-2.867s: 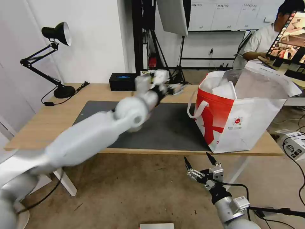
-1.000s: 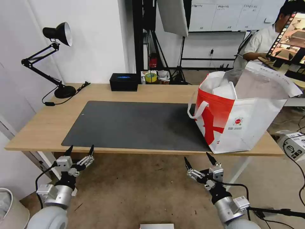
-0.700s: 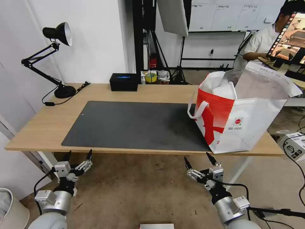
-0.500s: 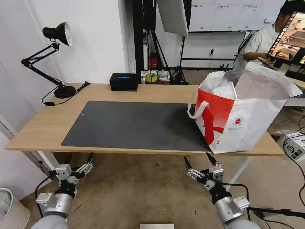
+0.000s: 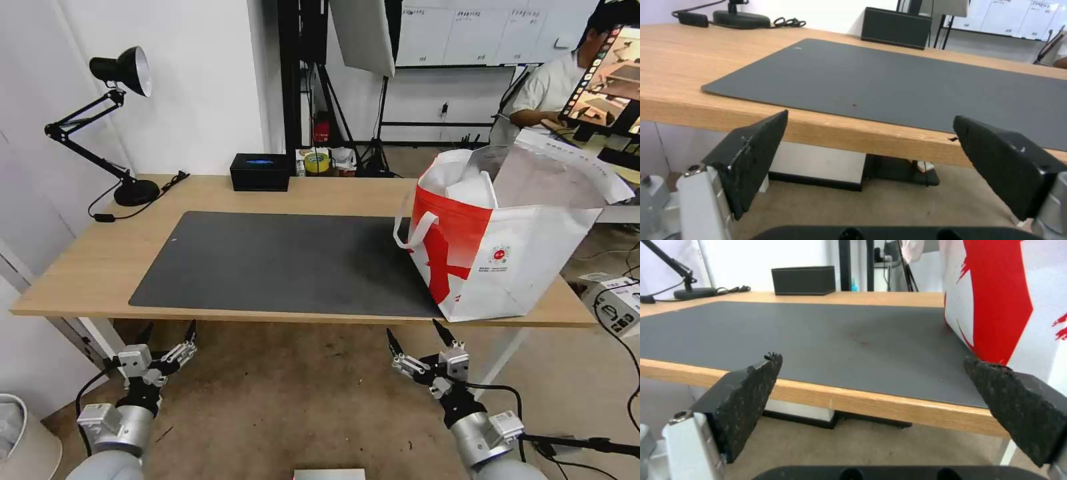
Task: Pick up the trash from the table and place it into the takeout bag.
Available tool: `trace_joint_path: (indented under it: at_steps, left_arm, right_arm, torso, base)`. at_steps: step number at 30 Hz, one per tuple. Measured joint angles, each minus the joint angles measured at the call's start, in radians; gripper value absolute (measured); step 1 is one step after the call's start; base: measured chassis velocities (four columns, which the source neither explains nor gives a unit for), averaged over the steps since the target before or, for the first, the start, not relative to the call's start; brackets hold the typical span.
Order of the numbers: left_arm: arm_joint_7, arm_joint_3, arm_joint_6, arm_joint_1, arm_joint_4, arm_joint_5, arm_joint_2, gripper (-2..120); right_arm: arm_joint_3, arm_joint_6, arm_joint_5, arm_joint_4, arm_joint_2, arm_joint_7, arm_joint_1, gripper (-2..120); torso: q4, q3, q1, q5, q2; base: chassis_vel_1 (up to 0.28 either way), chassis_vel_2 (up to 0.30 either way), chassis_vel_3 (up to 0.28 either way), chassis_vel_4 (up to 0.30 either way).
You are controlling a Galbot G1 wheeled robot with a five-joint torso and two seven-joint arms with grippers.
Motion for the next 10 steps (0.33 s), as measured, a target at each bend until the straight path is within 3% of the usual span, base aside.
trace_joint_path:
  at_steps: [10]
  left_arm:
    - [0.0, 0.001, 0.001, -0.001, 0.0, 0.0, 0.001, 100]
  right_arm:
    - [0.0, 0.0, 0.0, 0.0, 0.0, 0.0, 0.0, 100]
  torso:
    - [0.0, 0.0, 0.0, 0.0, 0.0]
  base:
    - [0.0, 0.0, 0.0, 0.0]
